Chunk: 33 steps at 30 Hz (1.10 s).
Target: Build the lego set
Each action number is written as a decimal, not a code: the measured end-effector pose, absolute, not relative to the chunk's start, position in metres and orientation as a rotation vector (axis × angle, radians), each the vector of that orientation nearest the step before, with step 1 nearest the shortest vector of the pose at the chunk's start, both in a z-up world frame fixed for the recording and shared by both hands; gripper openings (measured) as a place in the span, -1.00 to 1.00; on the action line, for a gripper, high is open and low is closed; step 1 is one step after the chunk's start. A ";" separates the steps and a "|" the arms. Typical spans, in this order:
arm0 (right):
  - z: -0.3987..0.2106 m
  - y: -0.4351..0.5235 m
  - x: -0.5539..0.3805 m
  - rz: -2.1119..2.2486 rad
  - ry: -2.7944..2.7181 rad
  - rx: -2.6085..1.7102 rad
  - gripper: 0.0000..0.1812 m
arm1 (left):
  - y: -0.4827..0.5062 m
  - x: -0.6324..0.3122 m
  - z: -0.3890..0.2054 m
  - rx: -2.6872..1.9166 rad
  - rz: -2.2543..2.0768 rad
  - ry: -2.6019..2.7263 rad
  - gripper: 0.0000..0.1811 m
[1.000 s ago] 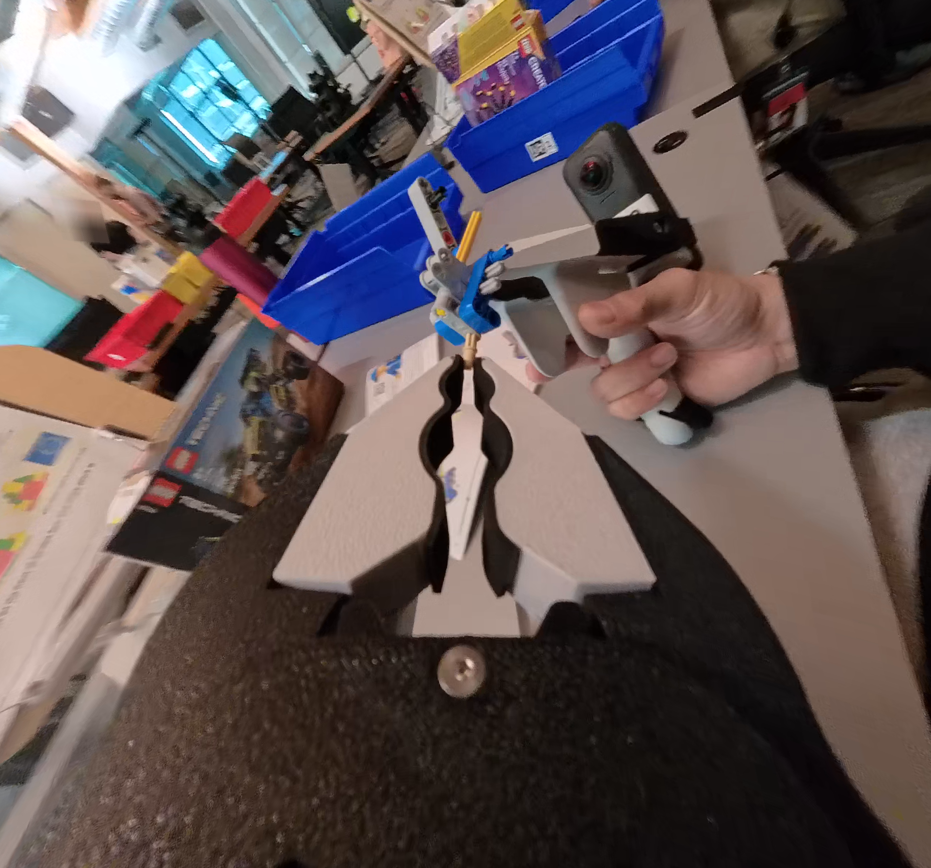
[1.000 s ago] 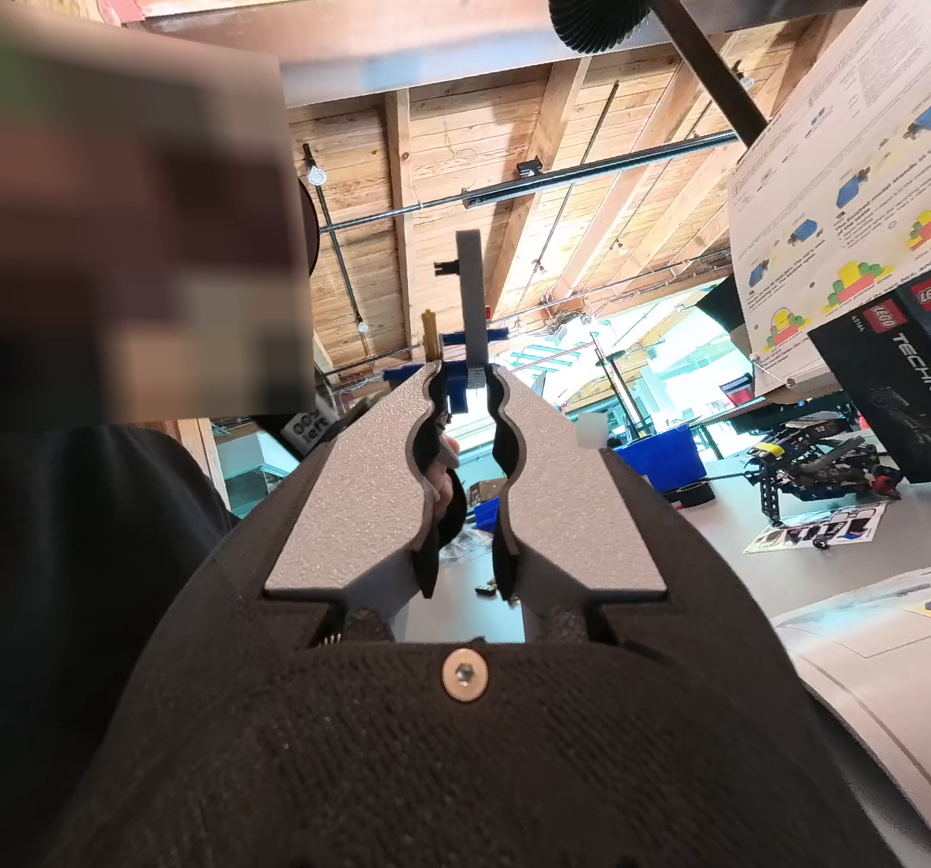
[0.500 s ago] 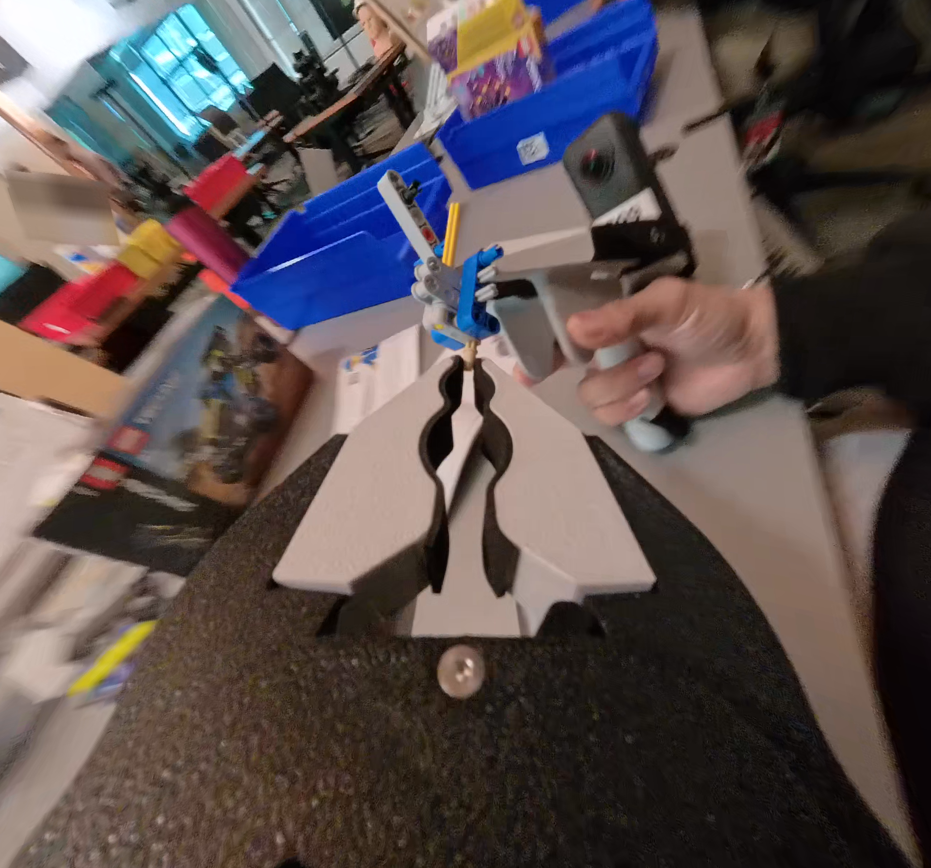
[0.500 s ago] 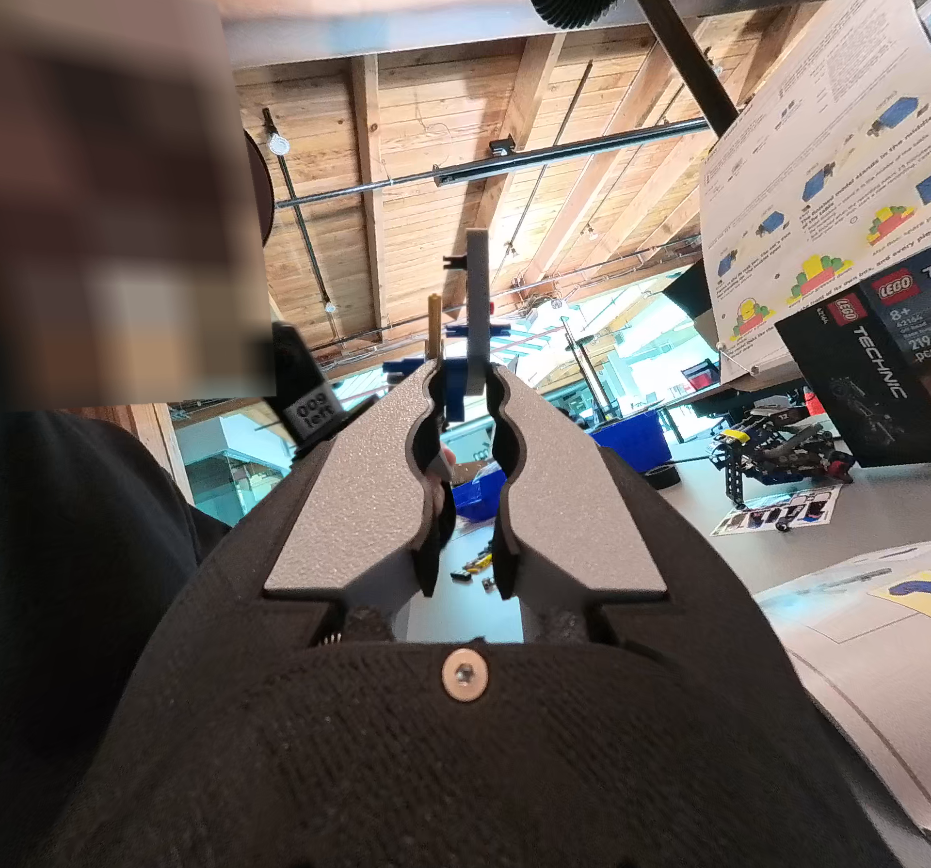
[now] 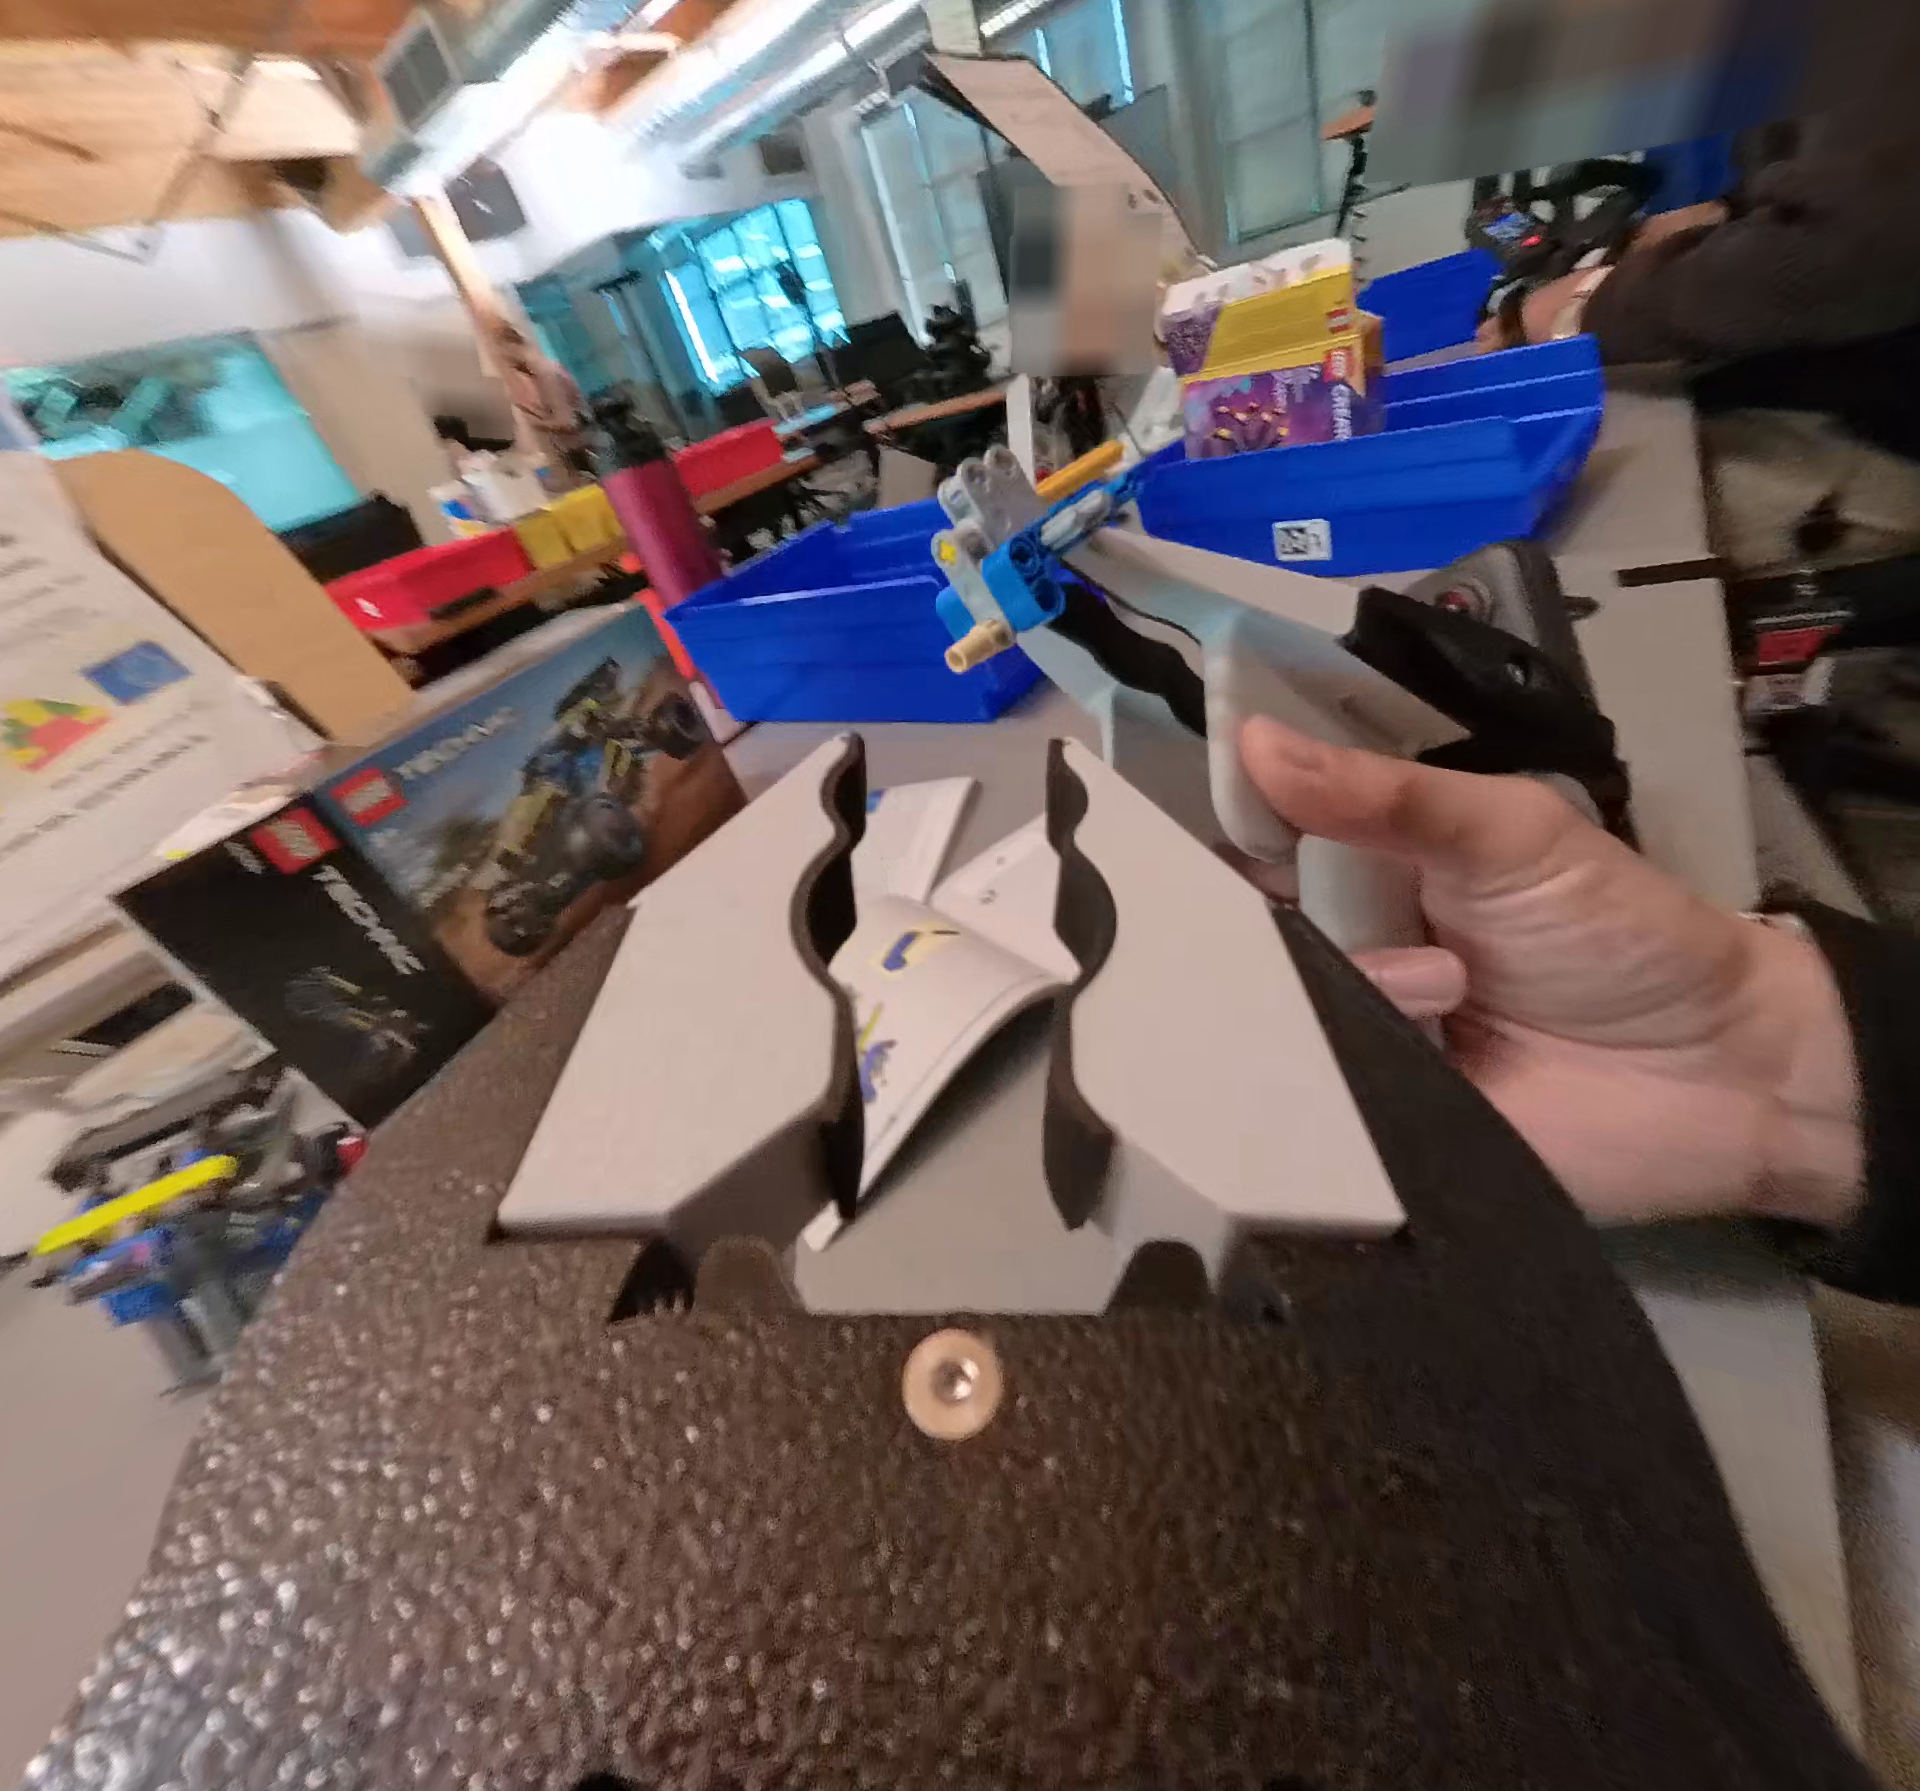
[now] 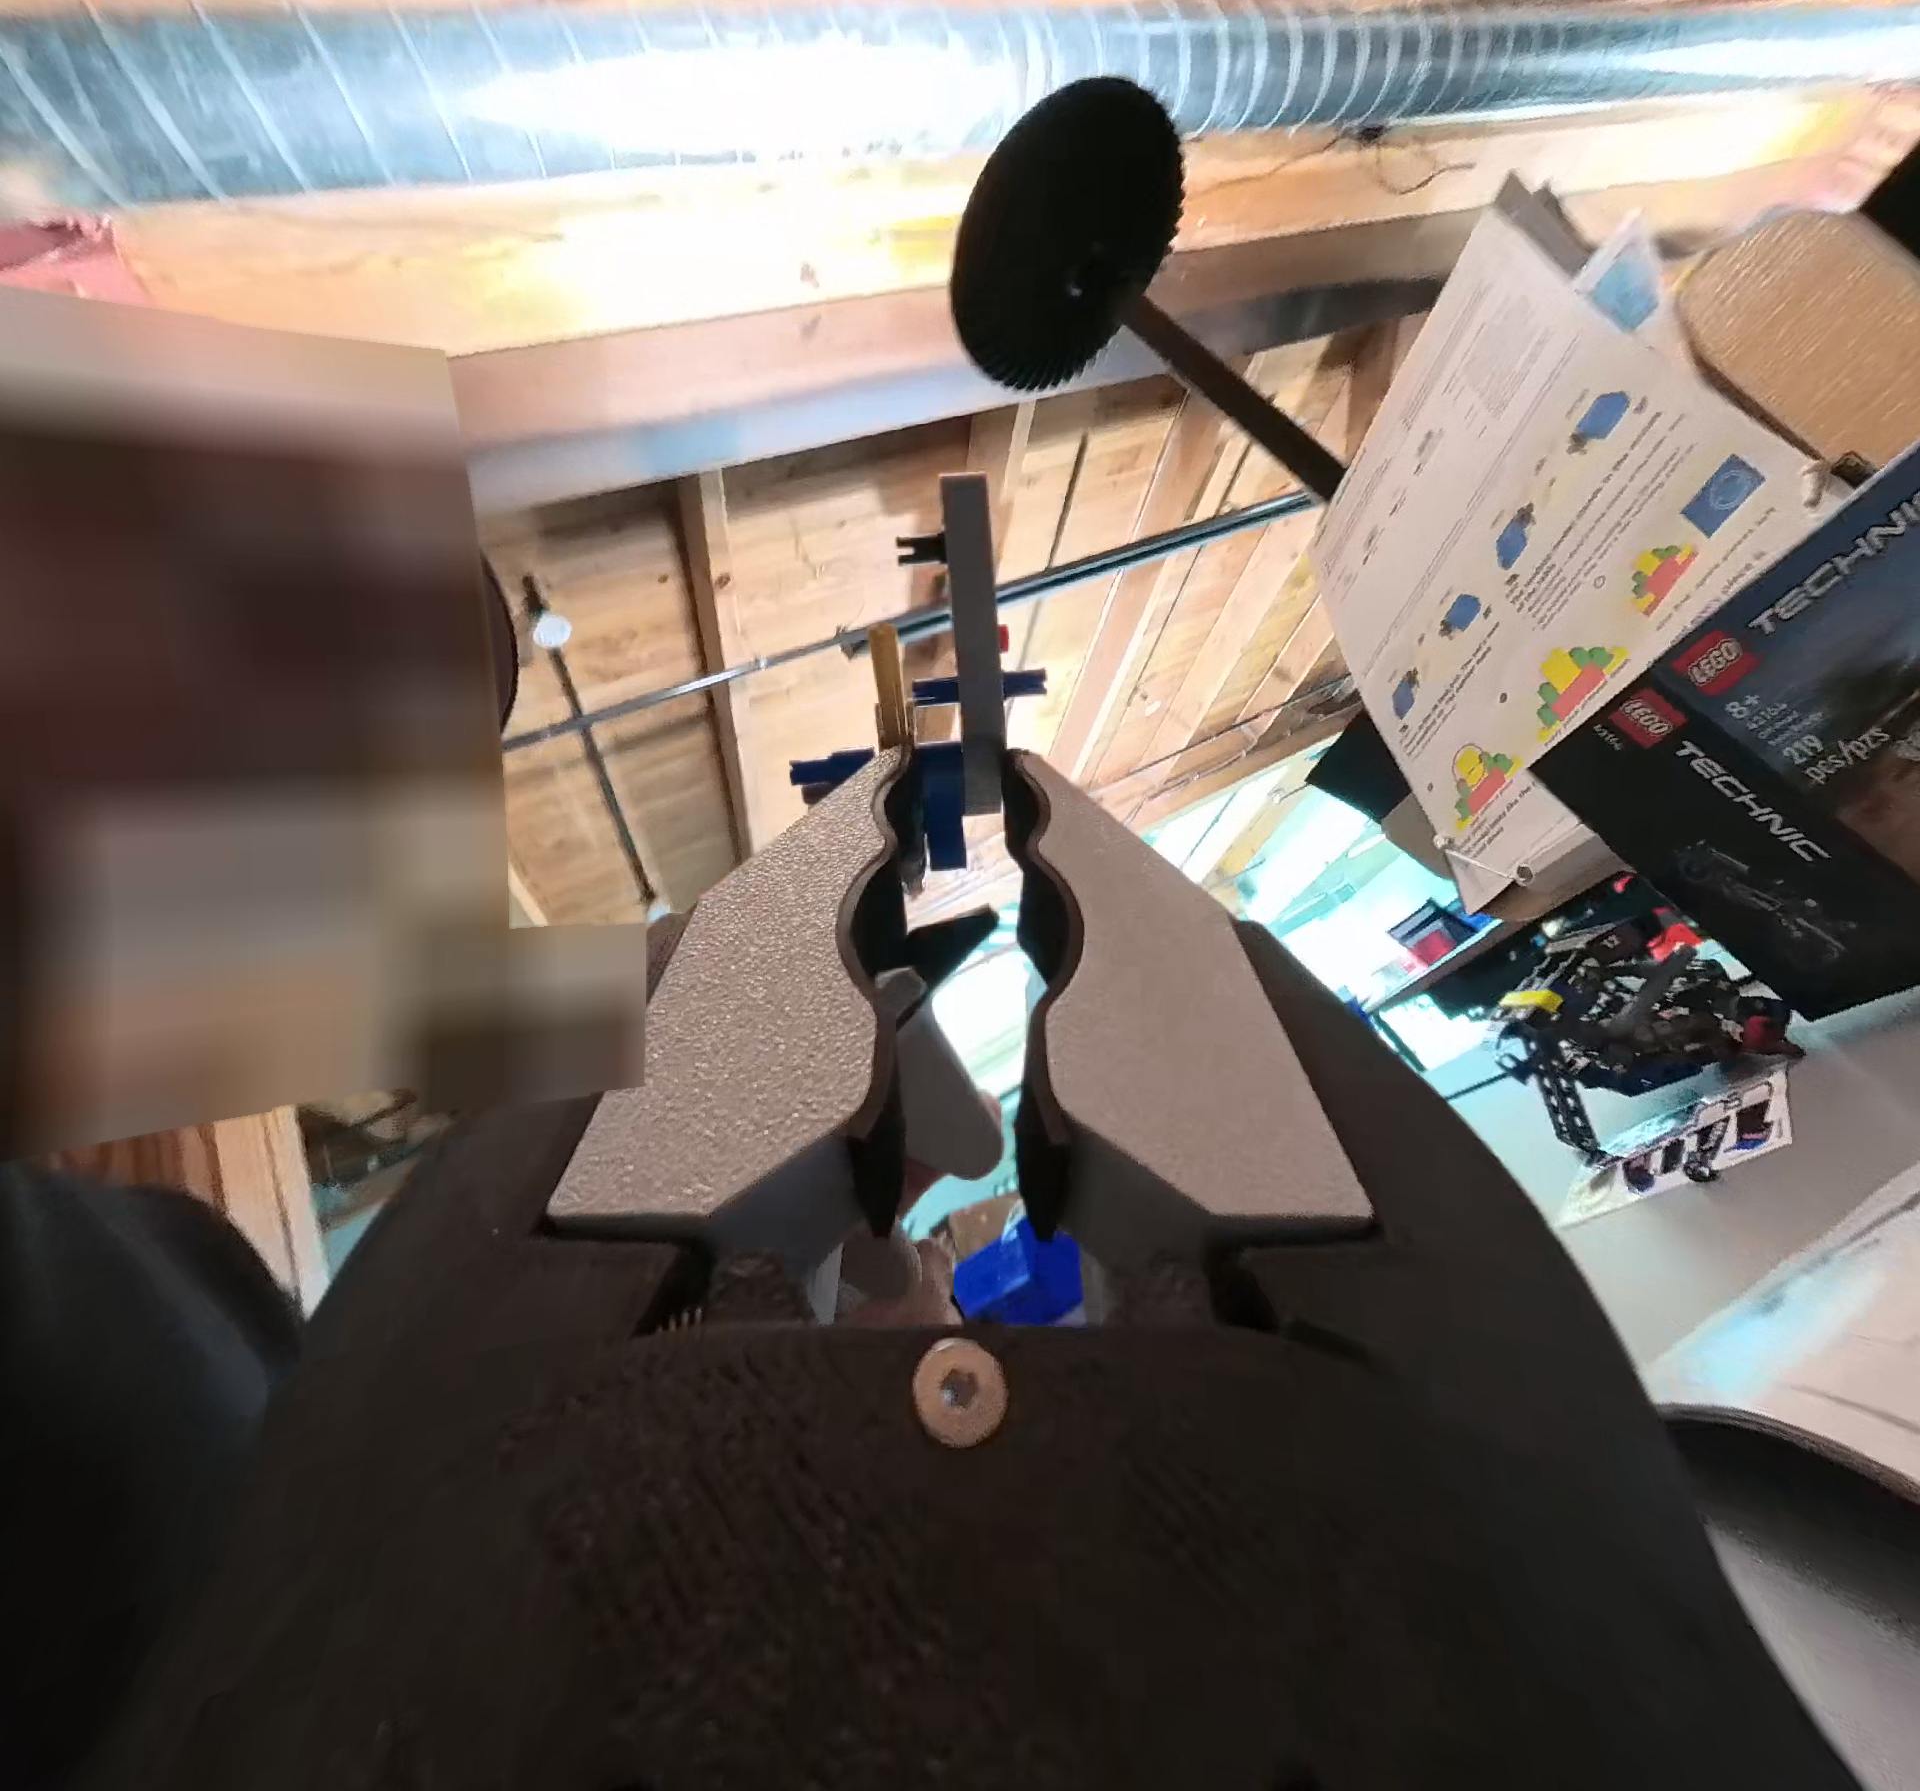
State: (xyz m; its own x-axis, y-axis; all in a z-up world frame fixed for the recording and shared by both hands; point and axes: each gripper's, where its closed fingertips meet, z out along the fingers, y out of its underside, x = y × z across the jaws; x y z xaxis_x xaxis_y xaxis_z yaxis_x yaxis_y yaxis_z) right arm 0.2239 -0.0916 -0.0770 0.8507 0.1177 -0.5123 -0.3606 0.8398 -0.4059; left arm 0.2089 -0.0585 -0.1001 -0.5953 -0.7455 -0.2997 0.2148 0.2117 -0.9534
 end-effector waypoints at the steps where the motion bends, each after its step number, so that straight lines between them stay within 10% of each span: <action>1: -0.076 -0.091 0.225 0.268 0.515 -0.489 -0.84 | -0.058 0.208 -0.096 -0.490 -1.486 1.649 -0.66; 33: -0.064 -0.027 0.219 0.405 0.678 -0.284 -0.85 | -0.007 0.213 -0.056 -0.375 -1.260 1.405 -0.87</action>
State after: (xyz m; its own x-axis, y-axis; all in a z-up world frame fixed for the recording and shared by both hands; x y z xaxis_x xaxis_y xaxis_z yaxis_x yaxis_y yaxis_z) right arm 0.2194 -0.0272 -0.0641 0.7062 0.2686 -0.6551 -0.4502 0.8845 -0.1227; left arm 0.2135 -0.0070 -0.0556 -0.2949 -0.8059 -0.5134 0.4231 0.3716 -0.8264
